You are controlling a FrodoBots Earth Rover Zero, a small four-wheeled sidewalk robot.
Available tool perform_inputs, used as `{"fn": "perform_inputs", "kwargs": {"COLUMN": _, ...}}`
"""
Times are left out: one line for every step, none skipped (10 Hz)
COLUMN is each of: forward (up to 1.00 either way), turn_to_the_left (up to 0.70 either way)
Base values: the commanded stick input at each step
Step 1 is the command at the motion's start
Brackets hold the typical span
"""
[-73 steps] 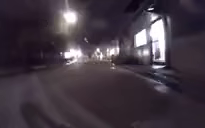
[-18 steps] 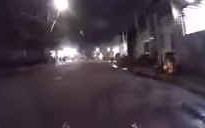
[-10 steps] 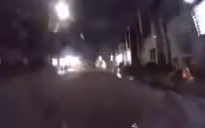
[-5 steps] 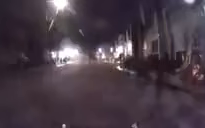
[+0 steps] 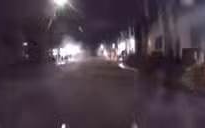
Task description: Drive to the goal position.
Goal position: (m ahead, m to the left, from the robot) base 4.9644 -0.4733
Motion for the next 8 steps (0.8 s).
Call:
{"fn": "perform_inputs", "kwargs": {"forward": 1.0, "turn_to_the_left": 0.0}}
{"fn": "perform_inputs", "kwargs": {"forward": 1.0, "turn_to_the_left": 0.0}}
{"fn": "perform_inputs", "kwargs": {"forward": 1.0, "turn_to_the_left": 0.0}}
{"fn": "perform_inputs", "kwargs": {"forward": 1.0, "turn_to_the_left": 0.0}}
{"fn": "perform_inputs", "kwargs": {"forward": 1.0, "turn_to_the_left": 0.0}}
{"fn": "perform_inputs", "kwargs": {"forward": 1.0, "turn_to_the_left": 0.0}}
{"fn": "perform_inputs", "kwargs": {"forward": 1.0, "turn_to_the_left": 0.0}}
{"fn": "perform_inputs", "kwargs": {"forward": 1.0, "turn_to_the_left": 0.0}}
